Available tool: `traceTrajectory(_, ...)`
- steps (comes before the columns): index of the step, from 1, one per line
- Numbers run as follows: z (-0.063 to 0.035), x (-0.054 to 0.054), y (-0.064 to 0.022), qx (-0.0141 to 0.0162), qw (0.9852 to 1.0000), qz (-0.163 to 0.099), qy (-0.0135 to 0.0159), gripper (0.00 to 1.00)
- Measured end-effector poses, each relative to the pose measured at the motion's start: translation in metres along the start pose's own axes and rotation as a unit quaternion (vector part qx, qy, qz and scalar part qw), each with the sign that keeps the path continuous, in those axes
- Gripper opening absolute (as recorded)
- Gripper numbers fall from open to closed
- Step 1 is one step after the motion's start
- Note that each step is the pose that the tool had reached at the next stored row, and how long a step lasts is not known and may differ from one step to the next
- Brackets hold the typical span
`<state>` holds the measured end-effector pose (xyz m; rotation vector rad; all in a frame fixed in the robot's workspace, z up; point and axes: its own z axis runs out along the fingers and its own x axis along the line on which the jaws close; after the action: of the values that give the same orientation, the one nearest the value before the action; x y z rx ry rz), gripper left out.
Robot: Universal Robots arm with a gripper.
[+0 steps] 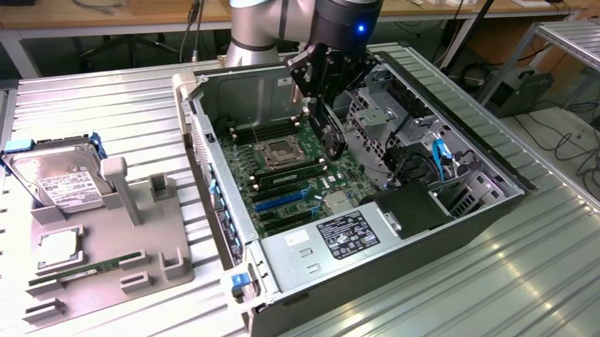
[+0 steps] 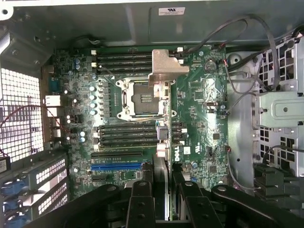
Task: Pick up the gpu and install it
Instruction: 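Insert the gpu into the slot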
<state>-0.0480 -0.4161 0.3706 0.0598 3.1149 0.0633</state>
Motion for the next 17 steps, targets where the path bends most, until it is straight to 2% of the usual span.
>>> traceTrajectory(7,0.0,0.0,0.0,-0.0008,0.9995,-0.032,0.0013,0.26)
traceTrajectory(17,0.0,0.0,0.0,-0.0019,0.9972,-0.074,0.0031,0.26)
